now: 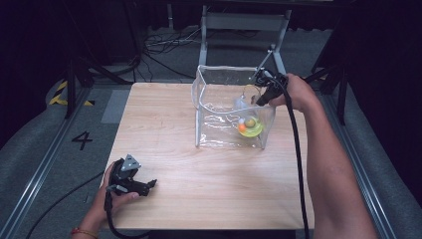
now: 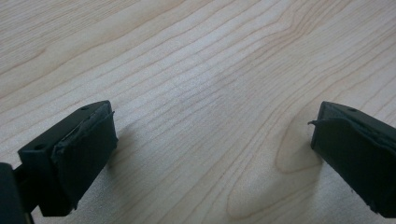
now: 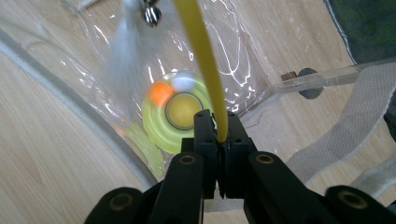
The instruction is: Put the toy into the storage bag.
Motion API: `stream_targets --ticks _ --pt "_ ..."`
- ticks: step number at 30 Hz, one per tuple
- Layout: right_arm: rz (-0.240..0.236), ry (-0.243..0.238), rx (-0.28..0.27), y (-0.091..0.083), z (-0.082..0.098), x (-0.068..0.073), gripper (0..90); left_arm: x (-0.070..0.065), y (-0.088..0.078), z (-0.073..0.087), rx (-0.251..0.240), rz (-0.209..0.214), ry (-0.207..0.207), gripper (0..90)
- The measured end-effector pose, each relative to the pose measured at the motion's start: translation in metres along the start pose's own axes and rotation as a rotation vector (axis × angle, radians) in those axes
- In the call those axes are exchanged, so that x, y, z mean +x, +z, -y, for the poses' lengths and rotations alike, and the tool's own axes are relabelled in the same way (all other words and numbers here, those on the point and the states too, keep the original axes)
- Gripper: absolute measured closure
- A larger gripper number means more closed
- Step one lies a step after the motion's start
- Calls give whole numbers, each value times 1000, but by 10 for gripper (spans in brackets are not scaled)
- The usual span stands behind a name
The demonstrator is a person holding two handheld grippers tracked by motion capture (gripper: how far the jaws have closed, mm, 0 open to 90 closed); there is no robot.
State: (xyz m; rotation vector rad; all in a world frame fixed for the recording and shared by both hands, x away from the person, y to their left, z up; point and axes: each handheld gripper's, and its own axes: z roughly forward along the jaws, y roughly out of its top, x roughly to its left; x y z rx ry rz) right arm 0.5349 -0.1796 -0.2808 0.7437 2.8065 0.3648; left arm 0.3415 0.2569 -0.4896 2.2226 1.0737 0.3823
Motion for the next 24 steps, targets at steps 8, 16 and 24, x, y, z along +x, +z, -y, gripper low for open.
stream_targets --ticks 8,16,24 --pt "0 -1 -11 -1 4 1 878 0 0 0 0 0 1 5" --pt "23 3 -65 -11 9 1 813 0 0 0 -1 0 0 5" --pt "54 7 -134 -24 13 6 726 0 0 0 -1 1 -1 5"
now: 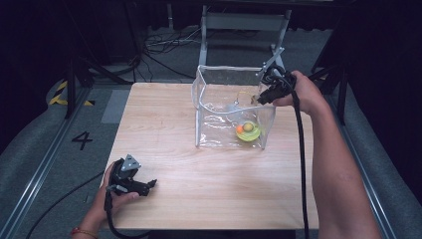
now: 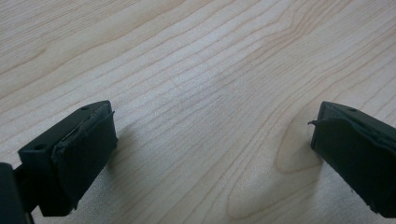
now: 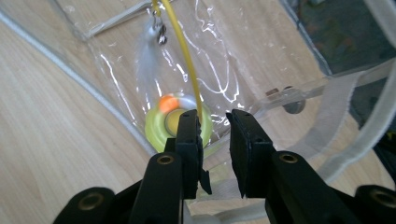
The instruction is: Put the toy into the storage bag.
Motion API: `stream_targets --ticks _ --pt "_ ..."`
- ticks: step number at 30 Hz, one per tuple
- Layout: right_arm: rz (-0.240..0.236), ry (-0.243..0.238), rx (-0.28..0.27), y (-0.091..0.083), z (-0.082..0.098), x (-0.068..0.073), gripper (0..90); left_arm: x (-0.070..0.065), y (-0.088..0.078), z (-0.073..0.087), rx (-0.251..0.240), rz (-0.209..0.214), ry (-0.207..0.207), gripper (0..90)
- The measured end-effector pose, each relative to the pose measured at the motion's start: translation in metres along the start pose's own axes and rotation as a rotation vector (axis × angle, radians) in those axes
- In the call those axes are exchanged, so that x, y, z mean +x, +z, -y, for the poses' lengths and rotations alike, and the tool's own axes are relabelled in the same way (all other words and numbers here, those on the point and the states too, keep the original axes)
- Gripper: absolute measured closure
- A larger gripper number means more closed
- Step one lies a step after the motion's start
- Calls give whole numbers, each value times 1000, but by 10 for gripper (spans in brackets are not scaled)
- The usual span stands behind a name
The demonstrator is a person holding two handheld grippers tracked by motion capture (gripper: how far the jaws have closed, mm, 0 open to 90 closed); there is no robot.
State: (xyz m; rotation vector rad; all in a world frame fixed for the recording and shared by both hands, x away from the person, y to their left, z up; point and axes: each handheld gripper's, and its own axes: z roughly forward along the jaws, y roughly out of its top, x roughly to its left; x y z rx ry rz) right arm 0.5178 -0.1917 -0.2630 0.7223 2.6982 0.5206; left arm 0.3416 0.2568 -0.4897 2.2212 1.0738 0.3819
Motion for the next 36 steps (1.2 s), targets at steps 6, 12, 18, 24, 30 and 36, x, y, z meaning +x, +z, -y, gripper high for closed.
stream_targets --ticks 6,12,18,24,30,36 --pt "36 11 -50 -10 2 6 592 0 0 0 1 0 2 5" --pt "85 20 -122 -22 8 13 412 0 0 0 1 0 1 5" --pt "139 58 -169 -33 15 15 271 0 0 0 1 0 1 5" --pt "181 71 -226 -42 28 20 198 0 0 0 1 0 1 5" --pt "208 84 -247 -46 45 23 187 0 0 0 1 0 2 5" --pt "216 93 -260 -48 60 26 184 0 0 0 2 1 1 5"
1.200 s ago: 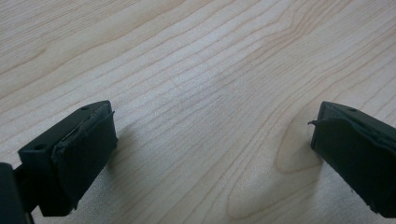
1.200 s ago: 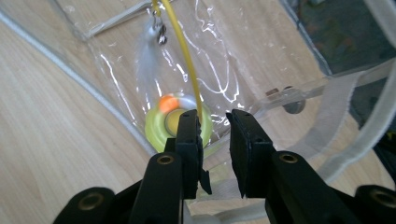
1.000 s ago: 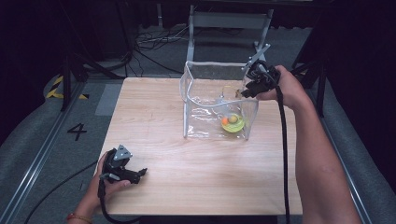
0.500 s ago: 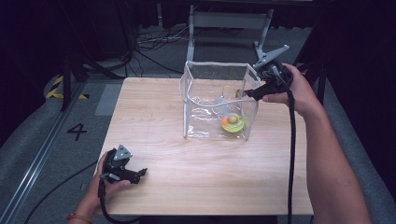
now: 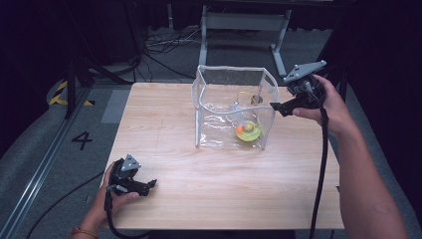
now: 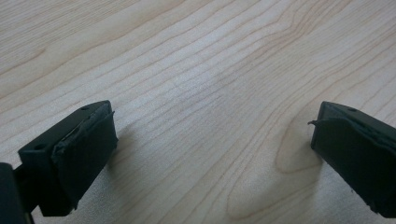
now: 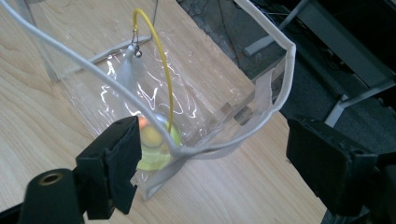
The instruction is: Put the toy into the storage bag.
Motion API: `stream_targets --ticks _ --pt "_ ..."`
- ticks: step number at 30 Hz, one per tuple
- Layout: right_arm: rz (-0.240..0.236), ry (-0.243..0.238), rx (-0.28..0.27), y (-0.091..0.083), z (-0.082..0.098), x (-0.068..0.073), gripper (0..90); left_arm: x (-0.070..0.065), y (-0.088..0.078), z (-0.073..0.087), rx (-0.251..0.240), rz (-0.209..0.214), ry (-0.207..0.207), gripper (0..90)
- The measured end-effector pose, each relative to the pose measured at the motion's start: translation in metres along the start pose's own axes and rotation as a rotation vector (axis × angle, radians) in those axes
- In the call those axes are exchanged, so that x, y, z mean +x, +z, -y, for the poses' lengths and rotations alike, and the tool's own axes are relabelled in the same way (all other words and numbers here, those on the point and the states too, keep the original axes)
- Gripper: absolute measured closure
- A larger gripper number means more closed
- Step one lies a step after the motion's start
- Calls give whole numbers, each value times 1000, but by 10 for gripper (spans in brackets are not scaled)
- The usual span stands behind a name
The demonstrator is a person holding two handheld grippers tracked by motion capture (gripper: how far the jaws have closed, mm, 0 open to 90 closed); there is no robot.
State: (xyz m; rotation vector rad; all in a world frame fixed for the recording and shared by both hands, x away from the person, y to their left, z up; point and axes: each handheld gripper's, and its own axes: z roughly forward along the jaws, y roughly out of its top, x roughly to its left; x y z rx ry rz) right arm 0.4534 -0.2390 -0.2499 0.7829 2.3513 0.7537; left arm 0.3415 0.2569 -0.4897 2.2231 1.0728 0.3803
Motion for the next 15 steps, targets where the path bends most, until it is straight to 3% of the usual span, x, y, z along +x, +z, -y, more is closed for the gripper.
stream_targets --ticks 15 --pt "28 7 -23 -11 42 9 190 0 0 0 -1 -1 0 5"
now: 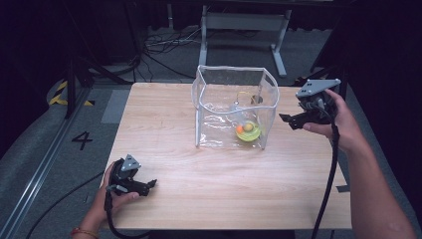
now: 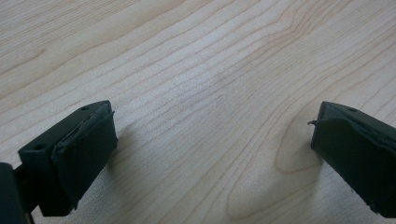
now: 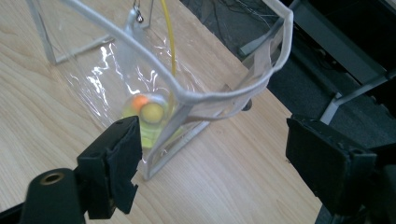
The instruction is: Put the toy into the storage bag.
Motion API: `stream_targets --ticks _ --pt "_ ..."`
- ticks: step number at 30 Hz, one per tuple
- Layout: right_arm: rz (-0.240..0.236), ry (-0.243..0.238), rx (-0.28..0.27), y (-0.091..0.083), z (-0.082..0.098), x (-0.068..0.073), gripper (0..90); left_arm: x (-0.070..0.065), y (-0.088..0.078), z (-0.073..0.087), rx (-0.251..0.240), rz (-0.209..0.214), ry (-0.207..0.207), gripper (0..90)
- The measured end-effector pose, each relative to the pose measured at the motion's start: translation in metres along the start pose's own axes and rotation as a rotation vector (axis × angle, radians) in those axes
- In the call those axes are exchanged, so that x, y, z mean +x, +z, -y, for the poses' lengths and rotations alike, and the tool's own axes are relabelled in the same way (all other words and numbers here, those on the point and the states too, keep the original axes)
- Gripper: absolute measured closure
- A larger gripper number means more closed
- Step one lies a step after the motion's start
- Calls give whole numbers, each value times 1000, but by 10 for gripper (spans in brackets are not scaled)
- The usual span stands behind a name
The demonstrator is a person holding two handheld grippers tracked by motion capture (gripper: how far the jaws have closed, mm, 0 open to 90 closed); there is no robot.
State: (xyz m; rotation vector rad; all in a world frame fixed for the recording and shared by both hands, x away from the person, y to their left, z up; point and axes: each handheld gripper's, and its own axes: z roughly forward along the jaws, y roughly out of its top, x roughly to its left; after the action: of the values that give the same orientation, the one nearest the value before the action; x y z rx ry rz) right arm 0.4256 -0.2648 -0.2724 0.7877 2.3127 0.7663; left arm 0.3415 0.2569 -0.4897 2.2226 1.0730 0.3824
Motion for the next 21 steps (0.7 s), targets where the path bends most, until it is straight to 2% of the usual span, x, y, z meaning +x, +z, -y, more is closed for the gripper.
stream_targets --ticks 7,21 --pt "7 0 11 2 18 5 191 0 0 0 0 0 0 5" --pt "-6 -7 54 15 70 24 190 0 0 0 0 0 0 5"
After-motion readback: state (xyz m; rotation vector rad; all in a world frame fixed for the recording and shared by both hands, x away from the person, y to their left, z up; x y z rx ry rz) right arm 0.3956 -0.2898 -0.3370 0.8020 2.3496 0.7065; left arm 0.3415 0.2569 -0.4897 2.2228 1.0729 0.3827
